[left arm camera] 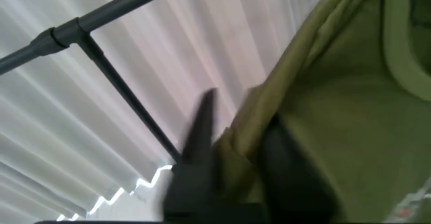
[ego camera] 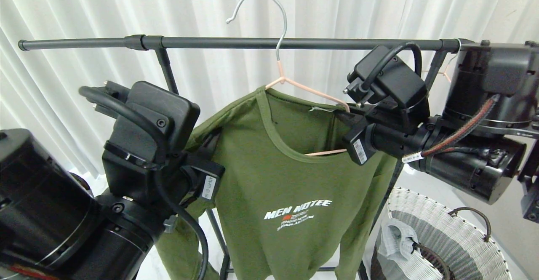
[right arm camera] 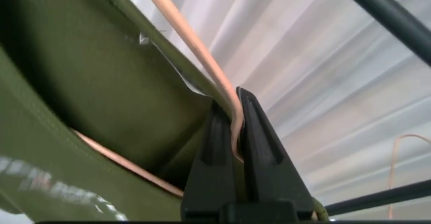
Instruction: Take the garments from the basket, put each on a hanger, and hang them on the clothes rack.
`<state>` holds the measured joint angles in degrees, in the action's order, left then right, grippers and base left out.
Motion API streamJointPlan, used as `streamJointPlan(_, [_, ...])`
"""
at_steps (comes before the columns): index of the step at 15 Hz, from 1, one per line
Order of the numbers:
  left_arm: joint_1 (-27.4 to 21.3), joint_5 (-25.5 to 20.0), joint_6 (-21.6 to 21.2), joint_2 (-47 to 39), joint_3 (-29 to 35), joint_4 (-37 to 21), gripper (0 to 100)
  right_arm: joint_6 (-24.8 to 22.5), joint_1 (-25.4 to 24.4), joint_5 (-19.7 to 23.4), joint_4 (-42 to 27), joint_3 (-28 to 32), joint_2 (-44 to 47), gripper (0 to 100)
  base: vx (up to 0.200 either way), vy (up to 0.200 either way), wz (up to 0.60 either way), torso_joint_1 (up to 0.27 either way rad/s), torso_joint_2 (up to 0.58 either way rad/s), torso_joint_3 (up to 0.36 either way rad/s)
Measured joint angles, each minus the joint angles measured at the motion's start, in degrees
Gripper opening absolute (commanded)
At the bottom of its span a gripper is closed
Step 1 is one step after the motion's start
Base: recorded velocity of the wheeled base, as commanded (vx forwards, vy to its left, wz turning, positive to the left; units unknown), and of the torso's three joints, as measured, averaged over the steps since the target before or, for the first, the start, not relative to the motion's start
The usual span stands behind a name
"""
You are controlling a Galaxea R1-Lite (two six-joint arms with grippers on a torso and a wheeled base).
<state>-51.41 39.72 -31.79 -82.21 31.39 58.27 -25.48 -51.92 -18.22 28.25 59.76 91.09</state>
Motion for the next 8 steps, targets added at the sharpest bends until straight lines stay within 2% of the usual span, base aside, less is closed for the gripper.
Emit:
streamJointPlan(4, [-0.10,-0.20,-0.04,0.30,-2.38,3.50,100,-2.13,-0.09,0.09,2.38,0.24,-0.11,0,0.000,0.000,0.00,0.000,0.00,0.000])
streamJointPlan(8, [0.01,-0.23,-0.04,1.57,-4.55,4.49,100,-3.25,1.07,-0.27,2.84,-0.15,-0.35,0,0.000,0.000,0.00,0.000,0.00,0.000])
